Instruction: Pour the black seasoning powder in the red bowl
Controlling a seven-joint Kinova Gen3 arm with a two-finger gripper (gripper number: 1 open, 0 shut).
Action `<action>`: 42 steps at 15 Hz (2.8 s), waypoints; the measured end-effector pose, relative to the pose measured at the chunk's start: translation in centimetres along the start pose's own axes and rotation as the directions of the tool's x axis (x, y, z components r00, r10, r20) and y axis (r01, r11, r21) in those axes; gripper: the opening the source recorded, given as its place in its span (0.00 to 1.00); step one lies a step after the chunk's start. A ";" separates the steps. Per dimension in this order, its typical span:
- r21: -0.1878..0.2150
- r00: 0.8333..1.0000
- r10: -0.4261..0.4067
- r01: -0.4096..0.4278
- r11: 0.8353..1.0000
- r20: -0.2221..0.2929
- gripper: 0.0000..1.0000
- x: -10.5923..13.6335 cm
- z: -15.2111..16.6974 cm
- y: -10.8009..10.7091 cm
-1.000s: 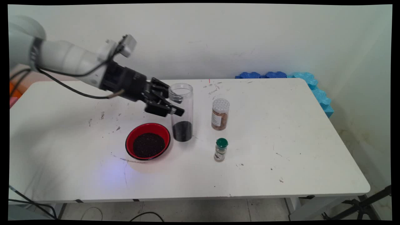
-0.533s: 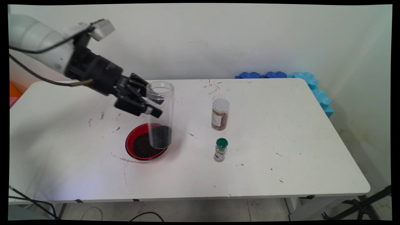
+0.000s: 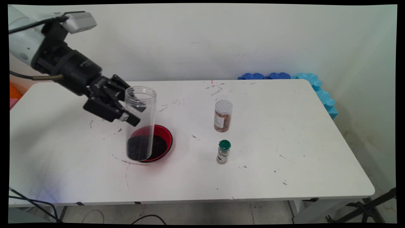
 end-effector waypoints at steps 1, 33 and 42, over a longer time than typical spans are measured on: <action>-0.006 1.000 -0.023 0.023 1.000 0.014 0.00 -0.1 -0.2 0.1; 0.010 0.253 -0.967 0.967 0.253 0.035 0.00 -7.6 2.7 -4.7; -0.011 -0.123 -0.992 0.992 -0.124 0.022 0.00 -9.0 3.6 -5.6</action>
